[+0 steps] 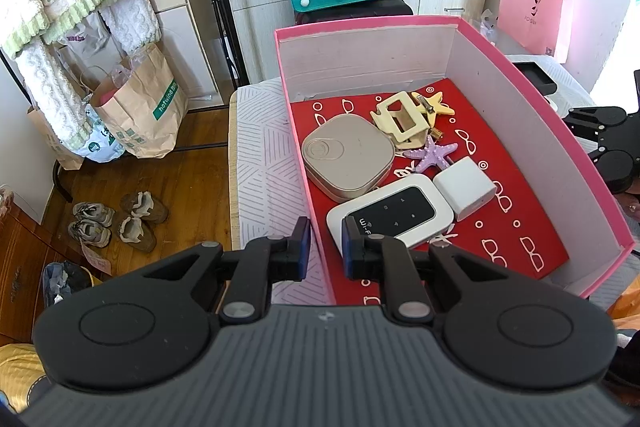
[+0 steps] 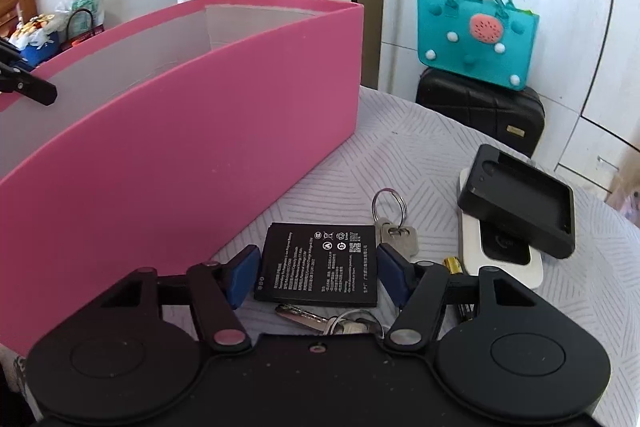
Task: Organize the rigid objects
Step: 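Move the right gripper to the black battery and grasp it, then carry the black battery into the pink box and open the right gripper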
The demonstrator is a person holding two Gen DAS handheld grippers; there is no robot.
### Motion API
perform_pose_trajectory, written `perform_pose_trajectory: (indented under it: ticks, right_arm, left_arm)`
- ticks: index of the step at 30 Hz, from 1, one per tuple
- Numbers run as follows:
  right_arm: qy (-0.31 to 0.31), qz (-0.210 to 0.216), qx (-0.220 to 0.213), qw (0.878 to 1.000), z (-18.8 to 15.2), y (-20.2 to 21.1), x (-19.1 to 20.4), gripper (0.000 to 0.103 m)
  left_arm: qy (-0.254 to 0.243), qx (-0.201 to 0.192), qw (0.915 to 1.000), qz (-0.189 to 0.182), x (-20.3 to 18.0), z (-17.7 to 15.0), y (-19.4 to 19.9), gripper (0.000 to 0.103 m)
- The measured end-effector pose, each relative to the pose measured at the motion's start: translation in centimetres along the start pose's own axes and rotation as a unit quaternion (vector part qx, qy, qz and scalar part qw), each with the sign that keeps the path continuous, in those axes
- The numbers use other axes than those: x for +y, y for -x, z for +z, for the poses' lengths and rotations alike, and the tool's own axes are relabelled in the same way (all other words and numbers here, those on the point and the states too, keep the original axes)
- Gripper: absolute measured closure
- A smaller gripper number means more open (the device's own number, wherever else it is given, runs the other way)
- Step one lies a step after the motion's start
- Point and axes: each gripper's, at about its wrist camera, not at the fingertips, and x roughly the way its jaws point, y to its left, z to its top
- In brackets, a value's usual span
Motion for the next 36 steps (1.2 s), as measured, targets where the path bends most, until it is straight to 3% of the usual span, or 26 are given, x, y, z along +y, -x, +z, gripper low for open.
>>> perform_pose_trajectory:
  ticks: [4,17,24,30,33,36]
  right_arm:
    - [-0.003,0.010,0.004,1.000,0.2,-0.2,-0.2,0.032]
    - [-0.012,-0.045,-0.021,0.999,0.3,2.4,0.6,0.035]
    - [-0.047,-0.058,-0.078,0.994,2.0,7.3,0.3,0.035]
    - [-0.058,0.002,-0.135,0.989,4.7,11.1,2.7,0.035]
    - [-0.059,0.068,-0.125,0.988,6.2,11.2,4.6,0.035]
    - [-0.060,0.137,-0.086,0.985,7.6,9.5,6.7,0.035]
  left_arm:
    - [0.000,-0.001,1.0000,-0.001,0.1,0.0,0.0,0.089]
    - [0.001,-0.002,1.0000,-0.007,0.1,-0.1,-0.2,0.089]
    - [0.001,-0.008,0.9999,-0.014,0.5,-0.3,0.0,0.089]
    - [-0.003,-0.013,0.9997,-0.019,0.8,-0.4,0.0,0.090]
    - [-0.005,-0.017,0.9996,-0.021,1.1,-0.6,0.1,0.092]
    - [0.000,-0.021,0.9994,-0.028,1.4,-0.8,0.1,0.092]
